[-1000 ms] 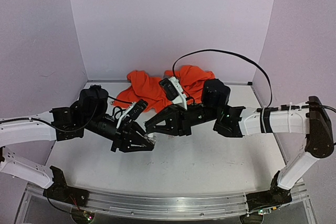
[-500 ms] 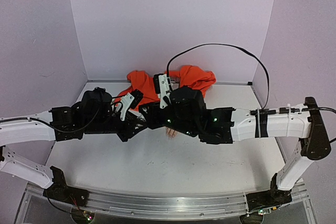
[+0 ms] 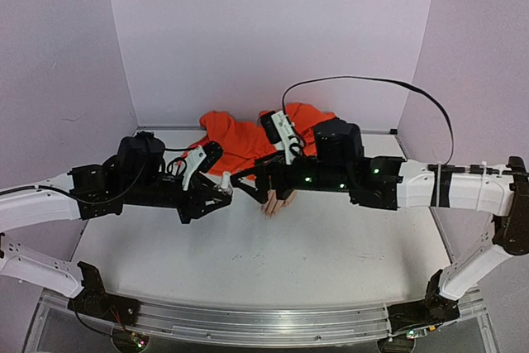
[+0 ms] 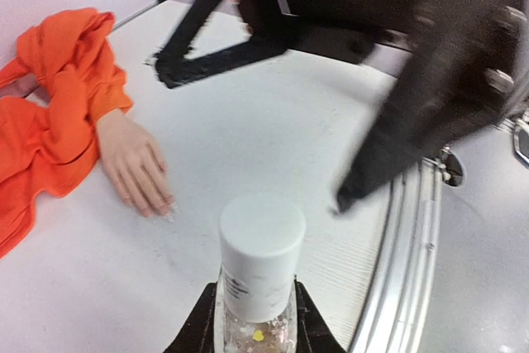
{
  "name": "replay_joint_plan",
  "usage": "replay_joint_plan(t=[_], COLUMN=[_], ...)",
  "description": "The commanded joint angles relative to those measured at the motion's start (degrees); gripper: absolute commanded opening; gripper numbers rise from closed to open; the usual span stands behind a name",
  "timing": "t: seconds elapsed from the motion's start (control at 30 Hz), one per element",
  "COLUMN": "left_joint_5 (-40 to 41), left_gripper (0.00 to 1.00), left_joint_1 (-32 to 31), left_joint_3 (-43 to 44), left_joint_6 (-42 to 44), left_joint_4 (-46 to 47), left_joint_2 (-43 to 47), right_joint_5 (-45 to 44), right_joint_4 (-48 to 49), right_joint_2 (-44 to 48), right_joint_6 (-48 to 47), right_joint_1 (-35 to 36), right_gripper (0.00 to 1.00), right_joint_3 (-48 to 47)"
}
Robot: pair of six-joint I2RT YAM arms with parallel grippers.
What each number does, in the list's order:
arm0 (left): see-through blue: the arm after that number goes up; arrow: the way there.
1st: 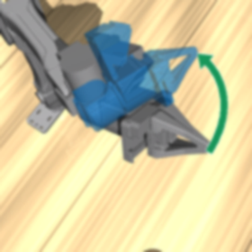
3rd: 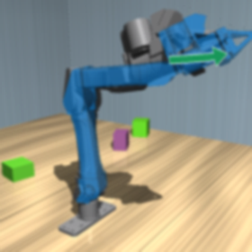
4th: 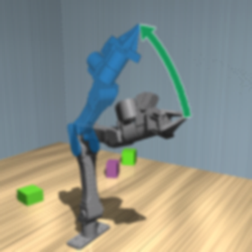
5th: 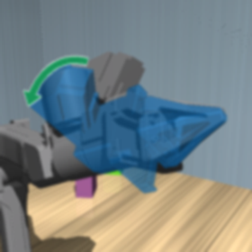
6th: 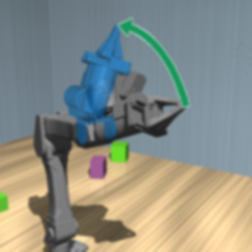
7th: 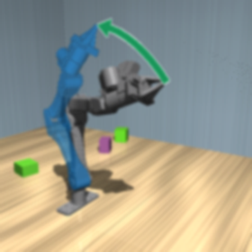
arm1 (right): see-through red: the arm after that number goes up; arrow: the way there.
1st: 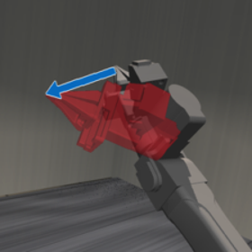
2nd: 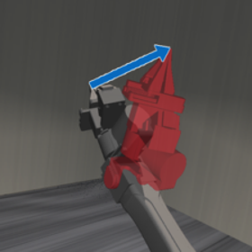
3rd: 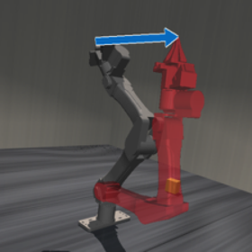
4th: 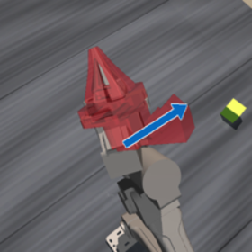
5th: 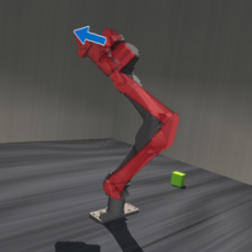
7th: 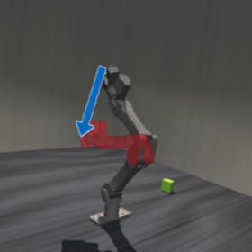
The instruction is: Paint the nails
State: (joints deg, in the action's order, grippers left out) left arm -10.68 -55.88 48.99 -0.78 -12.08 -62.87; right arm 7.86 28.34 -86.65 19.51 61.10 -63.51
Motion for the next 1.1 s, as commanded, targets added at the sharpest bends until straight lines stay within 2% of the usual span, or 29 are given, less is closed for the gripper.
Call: replay_joint_plan(t=[0.0,0.07,0.13,0.33,0.4,0.7,0.8,0.9,0.93,1.07], left_joint_5=[-16.8,-22.0,-27.0,-37.8,-38.2,-38.8,-38.1,-36.6,-35.7,-27.5], left_gripper=[0.00,0.00,0.00,0.00,0.00,0.00,0.00,0.00,0.00,0.00], left_joint_1=[-0.2,-0.2,-0.2,-0.2,-0.2,-0.3,-0.3,-0.3,-0.3,-0.3], left_joint_3=[-0.5,0.0,0.9,3.8,4.2,4.9,4.9,5.0,5.1,5.1], left_joint_6=[4.8,5.1,5.1,4.2,4.0,3.7,3.3,3.2,3.0,1.6], left_joint_4=[2.0,2.2,2.3,2.5,2.5,3.0,3.1,3.1,3.1,3.0], left_joint_2=[3.7,3.7,3.0,-0.5,-1.4,-3.0,-3.1,-2.7,-2.7,-1.8], right_joint_5=[27.1,34.4,40.6,49.9,51.5,53.5,53.9,53.9,53.8,50.6], right_joint_4=[3.2,5.0,9.1,24.4,27.1,28.1,28.1,28.0,27.9,25.8], right_joint_2=[4.6,3.7,2.6,-0.7,-1.8,-4.3,-5.2,-6.0,-6.1,-5.6], right_joint_6=[-7.6,-7.4,-5.5,3.5,5.4,6.4,6.5,6.5,6.4,4.4], right_joint_1=[-3.6,-3.7,-3.7,-3.6,-3.6,-3.5,-3.4,-3.4,-3.4,-3.4], right_gripper=[0.98,0.97,0.91,0.73,0.66,0.40,0.21,0.10,0.02,0.00], right_joint_3=[2.9,2.8,3.0,4.0,3.5,1.5,0.9,0.8,0.8,1.4])
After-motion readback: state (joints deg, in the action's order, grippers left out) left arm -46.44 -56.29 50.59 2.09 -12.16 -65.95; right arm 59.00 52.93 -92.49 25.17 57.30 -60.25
